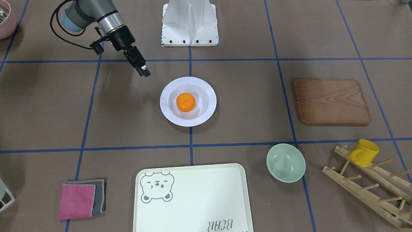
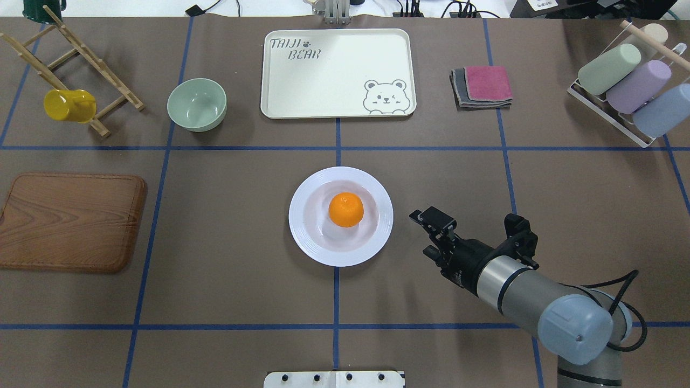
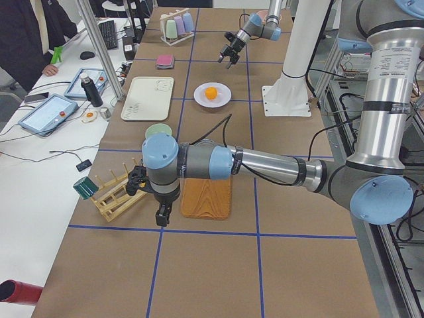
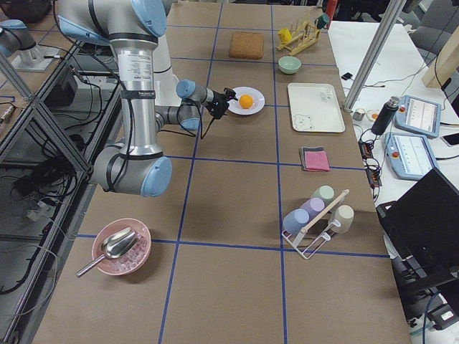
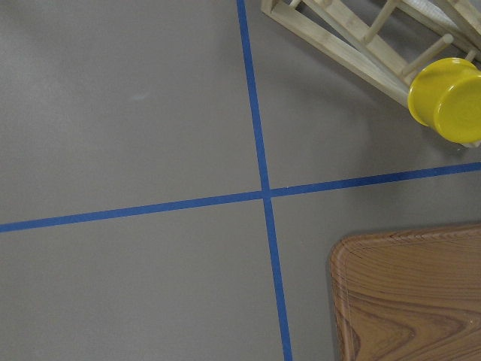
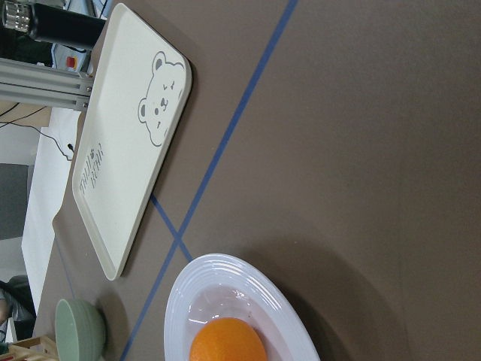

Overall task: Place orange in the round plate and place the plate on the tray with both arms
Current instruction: 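Lower the right gripper to the plate rim nearest the robot and grip it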

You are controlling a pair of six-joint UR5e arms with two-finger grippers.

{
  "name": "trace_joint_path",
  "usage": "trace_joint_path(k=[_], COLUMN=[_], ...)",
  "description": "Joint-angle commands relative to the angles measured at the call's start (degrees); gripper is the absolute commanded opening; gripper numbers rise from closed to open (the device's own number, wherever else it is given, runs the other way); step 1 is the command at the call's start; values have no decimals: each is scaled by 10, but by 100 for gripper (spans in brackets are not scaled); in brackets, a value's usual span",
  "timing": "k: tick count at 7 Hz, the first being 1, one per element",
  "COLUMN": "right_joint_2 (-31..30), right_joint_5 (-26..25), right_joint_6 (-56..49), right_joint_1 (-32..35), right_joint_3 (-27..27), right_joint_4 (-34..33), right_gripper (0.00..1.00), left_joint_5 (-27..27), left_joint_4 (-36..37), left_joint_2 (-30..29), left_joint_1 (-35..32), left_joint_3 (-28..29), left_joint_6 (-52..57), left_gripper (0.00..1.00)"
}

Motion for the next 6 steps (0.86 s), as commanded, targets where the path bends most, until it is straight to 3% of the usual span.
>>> trace_joint_path(k=[1, 3, 4, 5, 6], right_joint_2=[50, 73, 88, 105, 114], right_joint_5=[-39, -57, -57, -60, -62], right_joint_6=[10, 10, 9, 10, 11], right_joint_1=[-34, -48, -48, -47, -47], right_joint_3=[-39, -81, -85, -87, -110], right_joint_4=[-4, -8, -29, -40, -40], right_gripper=[99, 97, 91, 77, 76], left_joint_5=[-2, -3, -3, -4, -4], left_joint_4=[-3, -4, -5, -5, -5], left_joint_2=[9, 18, 19, 23, 23], left_joint_1=[-2, -1, -2, -2, -2], left_joint_3=[-1, -1, -4, -6, -6], left_joint_6=[0, 1, 1, 1, 1], left_gripper=[99, 99, 99, 99, 99])
